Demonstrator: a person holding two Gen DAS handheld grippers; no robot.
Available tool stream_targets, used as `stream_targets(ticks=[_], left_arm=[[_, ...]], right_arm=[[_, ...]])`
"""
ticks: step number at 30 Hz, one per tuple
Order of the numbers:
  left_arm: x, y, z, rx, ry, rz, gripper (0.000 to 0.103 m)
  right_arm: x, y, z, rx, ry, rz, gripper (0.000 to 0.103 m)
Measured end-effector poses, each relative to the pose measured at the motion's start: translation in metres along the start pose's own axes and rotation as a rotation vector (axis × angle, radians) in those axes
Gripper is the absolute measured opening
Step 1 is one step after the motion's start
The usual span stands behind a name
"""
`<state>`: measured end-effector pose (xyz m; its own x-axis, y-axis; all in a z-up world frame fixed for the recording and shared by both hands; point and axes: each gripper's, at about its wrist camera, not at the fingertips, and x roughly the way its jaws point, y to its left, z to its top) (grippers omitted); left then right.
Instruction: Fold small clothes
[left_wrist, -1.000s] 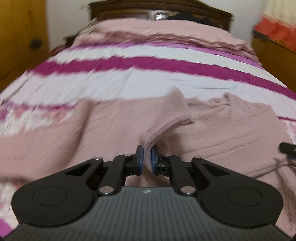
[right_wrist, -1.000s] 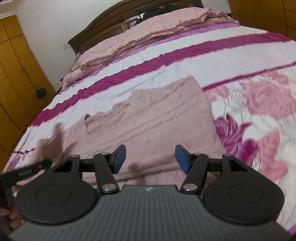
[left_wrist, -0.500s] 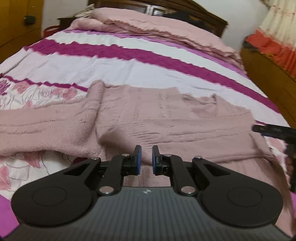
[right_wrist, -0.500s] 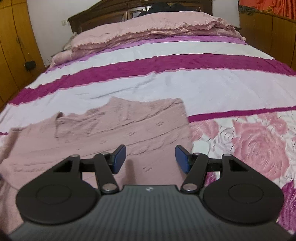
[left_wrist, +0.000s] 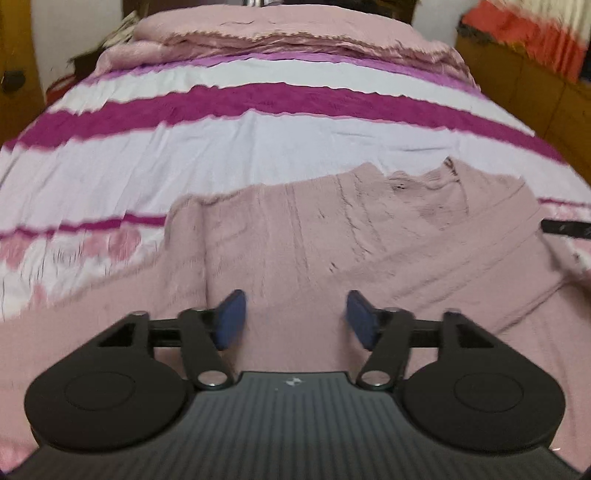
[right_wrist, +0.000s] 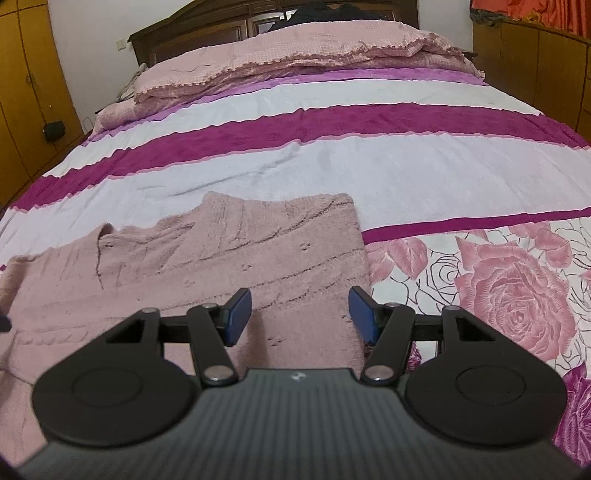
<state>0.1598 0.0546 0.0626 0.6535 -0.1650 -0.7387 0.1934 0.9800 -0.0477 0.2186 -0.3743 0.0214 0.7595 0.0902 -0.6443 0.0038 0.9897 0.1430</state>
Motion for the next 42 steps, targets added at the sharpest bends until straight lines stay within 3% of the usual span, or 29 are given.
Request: stream_targets(ticks=[7,9,10,13,20,25,26,27,28,33,37,42], left_arm=[[0.028,-0.010,0.001,0.209,0.034,-0.041,0.069],[0.029,-0.017,-0.004,0.276,0.021,-0.043,0.065],[0.029,-0.019,-0.006,0.283,0.022,-0.059,0.054],[0.026,-0.022,-0.011,0.292,0.028,-0.099,0.043],[0.024,-0.025,-0.015,0.275,0.013,-0.098,0.038],[0.021,-0.033,-0.017,0.283,-0.005,-0.080,0.016],[0.021,-0.035,-0.017,0.278,-0.011,-0.066,0.014],[0.020,-0.037,-0.016,0.271,-0.013,-0.057,0.012],[0.020,-0.039,-0.016,0.268,-0.018,-0.043,0.011],[0.010,-0.051,-0.007,0.266,-0.091,0.030,0.010],[0.010,-0.059,0.011,0.278,-0.163,0.076,0.010],[0.057,-0.061,0.029,0.292,-0.041,0.097,0.011]], right_arm=[[0.003,-0.001,0.001,-0.010,-0.001,-0.005,0.061],[0.004,0.000,0.001,-0.009,-0.002,-0.006,0.061],[0.005,0.001,0.002,-0.010,-0.004,-0.005,0.061],[0.009,0.003,0.005,-0.026,-0.009,0.000,0.061],[0.029,0.000,0.029,-0.044,-0.036,-0.036,0.061],[0.058,-0.011,0.041,-0.003,0.014,-0.026,0.062],[0.061,-0.014,0.041,0.021,0.020,-0.006,0.058],[0.062,-0.017,0.041,0.040,0.009,0.015,0.030],[0.061,-0.017,0.040,0.039,-0.009,0.021,0.016],[0.039,-0.017,0.032,0.020,-0.169,-0.022,0.017],[0.044,-0.029,0.031,0.079,-0.197,-0.059,0.017],[0.063,-0.036,0.026,0.161,-0.150,-0.076,0.024]])
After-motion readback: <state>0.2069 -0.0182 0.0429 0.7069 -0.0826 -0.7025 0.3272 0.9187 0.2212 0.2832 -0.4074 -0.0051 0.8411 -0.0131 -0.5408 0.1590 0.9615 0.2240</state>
